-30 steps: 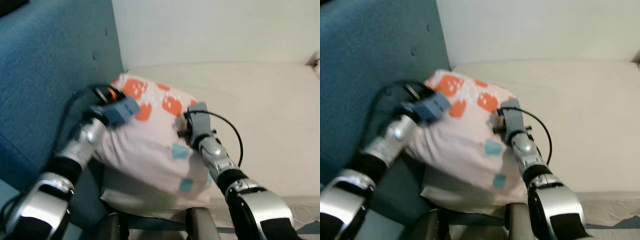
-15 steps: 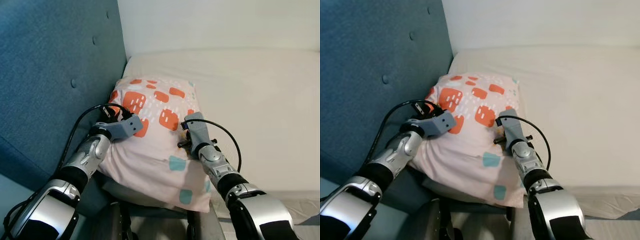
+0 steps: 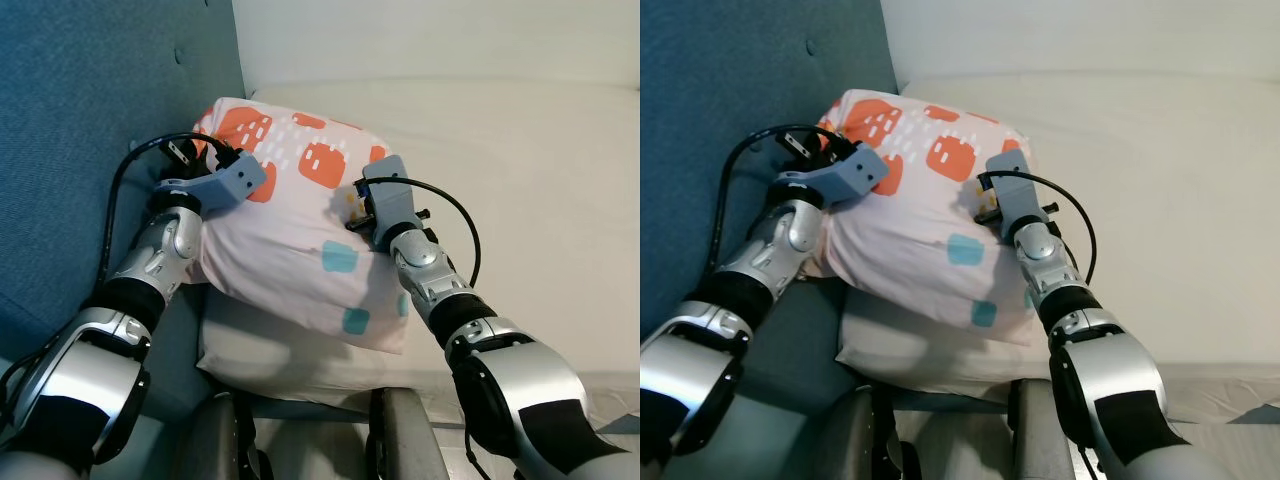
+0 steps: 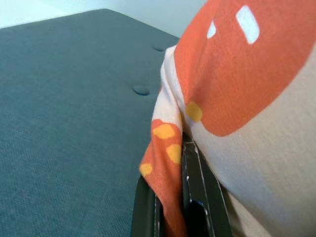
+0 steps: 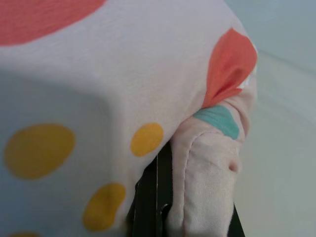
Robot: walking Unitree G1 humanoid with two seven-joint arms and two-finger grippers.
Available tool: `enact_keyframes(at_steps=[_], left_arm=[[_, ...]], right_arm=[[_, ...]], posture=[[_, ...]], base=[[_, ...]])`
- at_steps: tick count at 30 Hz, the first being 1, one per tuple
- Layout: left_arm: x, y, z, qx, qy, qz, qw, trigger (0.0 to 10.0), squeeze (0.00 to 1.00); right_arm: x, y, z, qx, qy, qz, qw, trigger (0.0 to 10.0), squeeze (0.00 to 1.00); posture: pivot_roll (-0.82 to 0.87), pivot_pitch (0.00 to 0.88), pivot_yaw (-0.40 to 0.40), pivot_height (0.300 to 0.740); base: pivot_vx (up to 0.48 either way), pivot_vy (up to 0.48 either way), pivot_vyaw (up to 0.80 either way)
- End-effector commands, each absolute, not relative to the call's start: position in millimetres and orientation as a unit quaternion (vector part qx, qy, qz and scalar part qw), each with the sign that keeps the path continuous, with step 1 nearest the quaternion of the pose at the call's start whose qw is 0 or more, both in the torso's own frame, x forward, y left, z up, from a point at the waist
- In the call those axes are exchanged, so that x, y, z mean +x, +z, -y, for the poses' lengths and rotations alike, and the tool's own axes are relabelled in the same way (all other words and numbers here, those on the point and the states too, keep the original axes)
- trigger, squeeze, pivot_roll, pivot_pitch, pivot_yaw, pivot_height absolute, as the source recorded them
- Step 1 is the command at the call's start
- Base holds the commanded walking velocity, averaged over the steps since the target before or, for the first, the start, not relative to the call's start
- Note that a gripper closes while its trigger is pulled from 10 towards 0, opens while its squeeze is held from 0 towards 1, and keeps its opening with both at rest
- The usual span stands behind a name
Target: Clean up the room
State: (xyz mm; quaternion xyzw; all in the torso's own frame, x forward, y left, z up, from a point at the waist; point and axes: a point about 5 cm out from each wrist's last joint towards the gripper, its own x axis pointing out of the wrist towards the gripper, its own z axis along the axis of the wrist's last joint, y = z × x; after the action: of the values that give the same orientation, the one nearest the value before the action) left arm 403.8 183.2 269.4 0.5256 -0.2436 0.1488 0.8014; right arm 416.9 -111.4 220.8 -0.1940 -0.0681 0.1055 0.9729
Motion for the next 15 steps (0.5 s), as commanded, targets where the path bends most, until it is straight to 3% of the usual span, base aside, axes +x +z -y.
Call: enact_keyframes(at_steps=[1, 7, 10, 12, 15], left_arm=[[393.6, 285.7, -216.2, 0.527, 0.214, 0.259, 0.781, 10.0, 0.0], [383.9, 276.9, -226.5, 0.545, 0.22, 0.262, 0.766, 10.0, 0.0], [386.3, 280.0, -232.3, 0.542, 0.22, 0.247, 0.772, 10.0, 0.0], [395.9, 292.1, -224.5, 0.516, 0.205, 0.243, 0.795, 10.0, 0.0], [402.5, 321.3, -204.4, 0.486, 0.203, 0.281, 0.802, 10.0, 0.0]], right_arm=[[415.4, 215.6, 108.9, -0.248, 0.129, 0.066, 0.958, 10.0, 0.0], [413.9, 213.6, 109.0, -0.293, 0.132, 0.079, 0.944, 10.0, 0.0], [416.9, 224.8, 115.7, -0.286, 0.105, 0.09, 0.948, 10.0, 0.0], [421.6, 248.2, 121.6, -0.244, 0.08, 0.107, 0.96, 10.0, 0.0], [424.3, 280.0, 119.9, -0.173, 0.076, 0.142, 0.972, 10.0, 0.0]], posture=[[0.07, 0.363, 0.005, 0.598], [0.07, 0.363, 0.004, 0.598], [0.09, 0.361, 0.0, 0.598], [0.09, 0.351, -0.009, 0.598], [0.08, 0.344, -0.012, 0.598]], base=[[0.0, 0.0, 0.0], [0.0, 0.0, 0.0], [0.0, 0.0, 0.0], [0.0, 0.0, 0.0], [0.0, 0.0, 0.0]])
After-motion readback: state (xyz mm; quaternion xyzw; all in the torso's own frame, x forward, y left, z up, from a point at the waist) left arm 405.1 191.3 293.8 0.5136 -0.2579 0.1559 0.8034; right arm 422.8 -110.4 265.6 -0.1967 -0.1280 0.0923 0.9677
